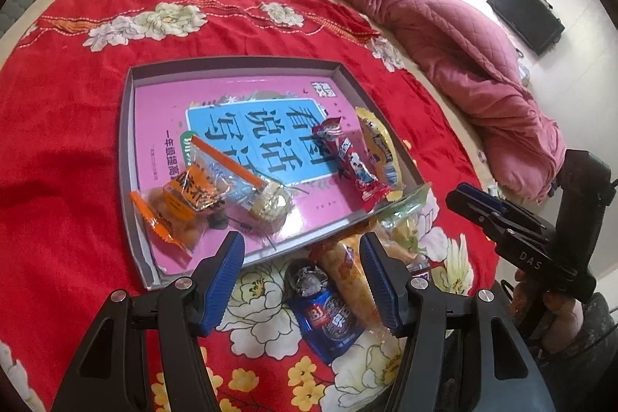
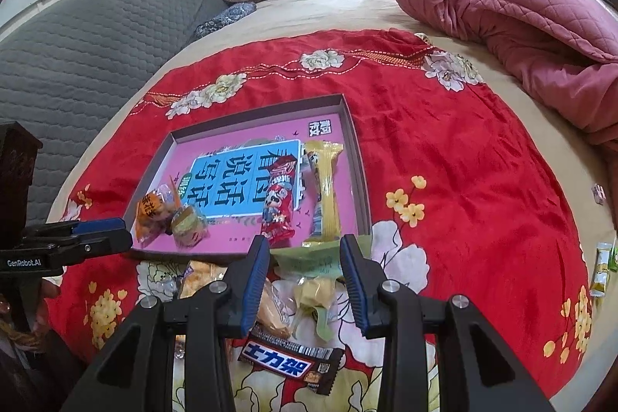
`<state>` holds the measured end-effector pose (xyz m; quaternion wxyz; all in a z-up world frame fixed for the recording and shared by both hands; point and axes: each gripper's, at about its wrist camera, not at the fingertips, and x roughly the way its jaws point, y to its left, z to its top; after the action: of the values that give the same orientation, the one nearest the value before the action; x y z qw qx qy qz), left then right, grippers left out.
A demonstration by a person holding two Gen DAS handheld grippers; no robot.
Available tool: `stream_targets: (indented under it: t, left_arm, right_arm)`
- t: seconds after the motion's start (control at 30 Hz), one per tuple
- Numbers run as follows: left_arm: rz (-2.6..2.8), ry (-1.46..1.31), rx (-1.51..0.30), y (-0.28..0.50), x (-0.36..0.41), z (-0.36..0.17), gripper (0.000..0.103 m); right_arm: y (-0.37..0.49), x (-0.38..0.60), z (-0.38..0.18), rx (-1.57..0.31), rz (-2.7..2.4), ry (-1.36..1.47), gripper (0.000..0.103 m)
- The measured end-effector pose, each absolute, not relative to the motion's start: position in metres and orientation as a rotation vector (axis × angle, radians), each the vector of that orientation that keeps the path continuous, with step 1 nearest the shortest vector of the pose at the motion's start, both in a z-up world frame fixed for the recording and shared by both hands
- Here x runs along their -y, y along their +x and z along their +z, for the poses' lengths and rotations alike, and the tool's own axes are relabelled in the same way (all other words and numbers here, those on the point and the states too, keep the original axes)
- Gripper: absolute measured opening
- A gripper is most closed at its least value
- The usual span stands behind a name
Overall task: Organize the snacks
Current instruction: 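Move right tool to the pale green bag while left tool moves to the clear puffed-snack bag, then close left gripper on the clear puffed-snack bag while right gripper closes on the pale green bag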
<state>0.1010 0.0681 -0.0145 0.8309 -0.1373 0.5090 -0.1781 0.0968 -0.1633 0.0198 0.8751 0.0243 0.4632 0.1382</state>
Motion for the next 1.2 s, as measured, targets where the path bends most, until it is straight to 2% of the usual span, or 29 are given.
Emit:
stream_targets:
  t: [0.43,0.7,0.97,1.2]
  left_arm:
    - [-0.386,-0.197,-1.176,0.088,-0.060,-0.039,0.064]
    - [-0.446,-0.238,-1.254,0.080,-0.064,-0.058,0.064]
    - [-0.505,-0.357,-1.219,0.081,-0.055,-0.045,0.064]
    - [-0.533,-0.282,-1.182,0.078,-0.017,-0.030,0.064]
  right_arm:
    - [0.091,0.163,0.004,-1.023,0.289,0.052,0.038]
    - [0.091,0.161,0.002,-1.033,0.297,0.051,0.038]
    - [0.091,0.162,-0.004,-1.044,0.290,0.053,0.038]
    - [0.089,0.172,-0.013,-1.059,0.275,0.071,0.039]
